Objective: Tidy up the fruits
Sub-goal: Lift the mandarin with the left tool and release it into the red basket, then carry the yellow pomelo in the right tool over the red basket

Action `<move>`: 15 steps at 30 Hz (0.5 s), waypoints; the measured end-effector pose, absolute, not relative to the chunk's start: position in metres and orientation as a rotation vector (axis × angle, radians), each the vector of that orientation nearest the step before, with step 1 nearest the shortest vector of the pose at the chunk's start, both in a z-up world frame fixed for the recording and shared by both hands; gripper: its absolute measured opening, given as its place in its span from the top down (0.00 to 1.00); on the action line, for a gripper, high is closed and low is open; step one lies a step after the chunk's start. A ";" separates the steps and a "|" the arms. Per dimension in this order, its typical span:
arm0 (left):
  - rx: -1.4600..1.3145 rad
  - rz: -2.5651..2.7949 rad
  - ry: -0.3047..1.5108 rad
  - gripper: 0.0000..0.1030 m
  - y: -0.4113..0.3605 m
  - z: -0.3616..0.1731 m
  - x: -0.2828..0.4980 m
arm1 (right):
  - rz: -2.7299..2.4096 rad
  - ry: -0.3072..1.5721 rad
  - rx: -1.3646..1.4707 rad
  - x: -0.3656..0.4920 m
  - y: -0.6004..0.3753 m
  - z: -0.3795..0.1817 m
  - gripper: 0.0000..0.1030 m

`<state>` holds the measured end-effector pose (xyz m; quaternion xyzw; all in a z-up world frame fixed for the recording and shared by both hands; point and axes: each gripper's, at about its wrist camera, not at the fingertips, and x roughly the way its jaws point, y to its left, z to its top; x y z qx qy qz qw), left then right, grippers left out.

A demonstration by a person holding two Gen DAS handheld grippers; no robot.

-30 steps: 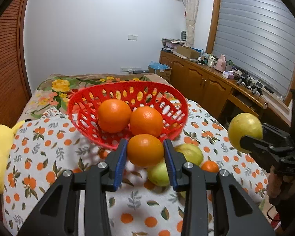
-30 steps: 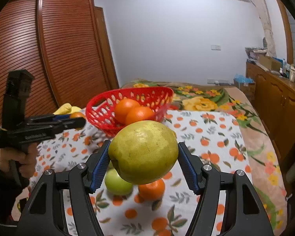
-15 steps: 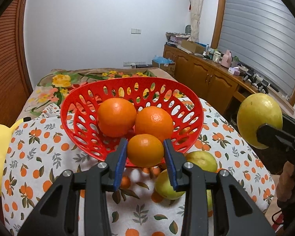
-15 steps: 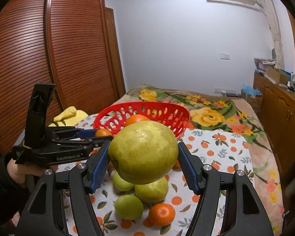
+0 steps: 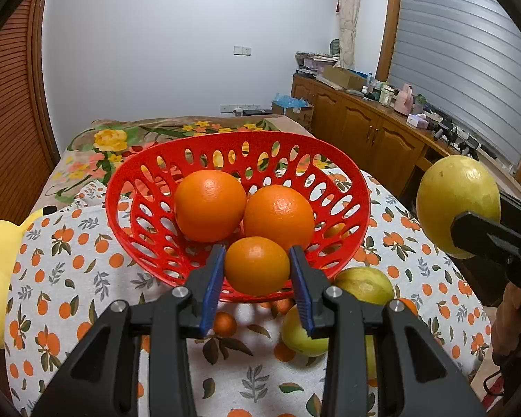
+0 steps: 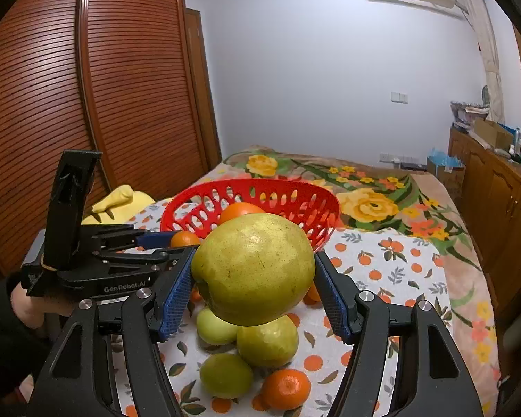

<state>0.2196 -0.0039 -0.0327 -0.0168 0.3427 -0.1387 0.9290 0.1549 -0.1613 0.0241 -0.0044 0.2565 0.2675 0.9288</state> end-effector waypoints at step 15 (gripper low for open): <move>-0.082 -0.240 0.654 0.47 0.021 -0.023 0.212 | 0.543 0.533 -0.027 0.166 -0.150 0.019 0.33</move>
